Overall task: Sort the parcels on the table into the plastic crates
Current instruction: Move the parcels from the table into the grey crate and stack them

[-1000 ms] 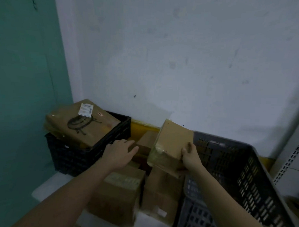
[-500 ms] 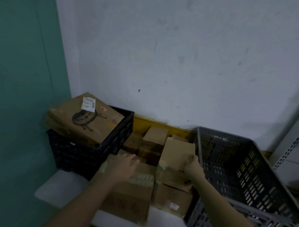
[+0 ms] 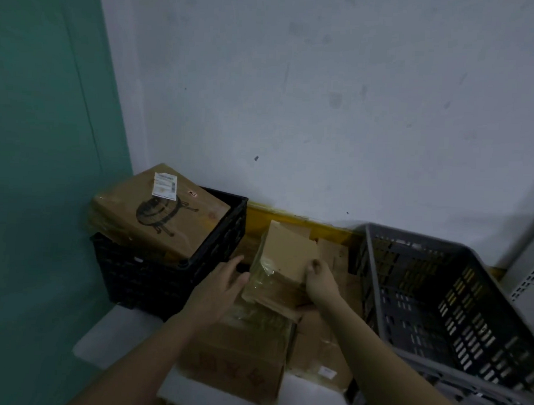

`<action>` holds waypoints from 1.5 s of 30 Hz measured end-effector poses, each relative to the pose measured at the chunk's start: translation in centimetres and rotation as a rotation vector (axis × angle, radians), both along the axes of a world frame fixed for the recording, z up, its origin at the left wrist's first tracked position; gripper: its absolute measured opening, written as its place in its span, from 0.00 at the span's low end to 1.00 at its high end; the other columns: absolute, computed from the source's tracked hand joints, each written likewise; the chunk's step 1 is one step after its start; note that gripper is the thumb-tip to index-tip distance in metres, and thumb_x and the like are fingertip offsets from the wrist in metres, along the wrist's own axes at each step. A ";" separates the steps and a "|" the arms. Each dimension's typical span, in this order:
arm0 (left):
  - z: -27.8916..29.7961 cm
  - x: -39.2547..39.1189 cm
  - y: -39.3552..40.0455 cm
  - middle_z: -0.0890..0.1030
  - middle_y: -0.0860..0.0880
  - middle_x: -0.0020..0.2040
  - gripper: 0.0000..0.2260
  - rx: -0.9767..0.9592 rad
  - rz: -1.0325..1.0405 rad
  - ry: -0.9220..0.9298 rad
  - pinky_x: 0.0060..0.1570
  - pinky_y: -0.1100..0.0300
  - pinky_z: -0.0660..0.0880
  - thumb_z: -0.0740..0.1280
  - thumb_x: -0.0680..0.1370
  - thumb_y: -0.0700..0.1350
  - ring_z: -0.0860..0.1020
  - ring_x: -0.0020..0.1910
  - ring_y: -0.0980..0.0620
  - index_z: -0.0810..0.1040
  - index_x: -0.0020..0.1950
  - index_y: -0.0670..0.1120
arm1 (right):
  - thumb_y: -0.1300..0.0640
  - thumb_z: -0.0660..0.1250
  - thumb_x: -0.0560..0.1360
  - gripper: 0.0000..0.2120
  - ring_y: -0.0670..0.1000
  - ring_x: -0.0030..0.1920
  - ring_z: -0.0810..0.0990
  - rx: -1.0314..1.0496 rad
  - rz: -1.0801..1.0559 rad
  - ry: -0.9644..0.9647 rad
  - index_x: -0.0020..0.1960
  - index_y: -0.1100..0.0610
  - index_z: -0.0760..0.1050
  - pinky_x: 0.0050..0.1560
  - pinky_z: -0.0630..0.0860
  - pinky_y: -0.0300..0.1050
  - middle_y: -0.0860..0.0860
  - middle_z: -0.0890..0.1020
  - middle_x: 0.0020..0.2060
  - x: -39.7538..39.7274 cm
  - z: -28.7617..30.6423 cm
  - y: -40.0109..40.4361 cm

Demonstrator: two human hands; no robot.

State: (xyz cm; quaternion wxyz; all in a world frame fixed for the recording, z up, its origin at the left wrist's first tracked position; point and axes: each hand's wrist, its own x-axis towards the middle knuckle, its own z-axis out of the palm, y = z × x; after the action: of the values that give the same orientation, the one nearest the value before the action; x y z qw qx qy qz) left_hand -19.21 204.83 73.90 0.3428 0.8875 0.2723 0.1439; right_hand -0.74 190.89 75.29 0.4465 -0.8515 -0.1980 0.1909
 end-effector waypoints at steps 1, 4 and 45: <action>0.4 0.2 0.1 0.58 0.57 0.79 0.28 -0.004 -0.016 -0.057 0.67 0.51 0.68 0.55 0.80 0.66 0.64 0.75 0.52 0.53 0.79 0.63 | 0.50 0.49 0.86 0.23 0.50 0.43 0.72 0.028 0.010 0.016 0.79 0.52 0.56 0.28 0.70 0.39 0.55 0.73 0.66 -0.1 0.1 0.4; 0.9 1.4 0.9 0.56 0.59 0.78 0.32 0.027 -0.052 -0.119 0.62 0.54 0.69 0.61 0.79 0.64 0.63 0.72 0.57 0.47 0.78 0.68 | 0.49 0.50 0.85 0.23 0.49 0.45 0.73 0.135 0.040 0.080 0.80 0.50 0.55 0.38 0.82 0.53 0.54 0.68 0.71 -0.3 0.5 2.1; -6.7 16.1 15.3 0.65 0.47 0.76 0.21 0.473 -0.038 0.613 0.69 0.50 0.64 0.54 0.84 0.54 0.62 0.74 0.47 0.66 0.75 0.49 | 0.56 0.60 0.83 0.24 0.53 0.69 0.72 -0.145 0.485 -0.008 0.78 0.55 0.61 0.67 0.71 0.44 0.53 0.72 0.71 8.9 -9.5 16.9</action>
State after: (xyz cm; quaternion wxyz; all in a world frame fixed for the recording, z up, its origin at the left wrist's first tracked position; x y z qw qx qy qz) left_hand -3.09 220.09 67.18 0.0341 0.9488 0.3049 -0.0756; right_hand 8.12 207.76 65.76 0.3243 -0.8097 -0.3841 0.3028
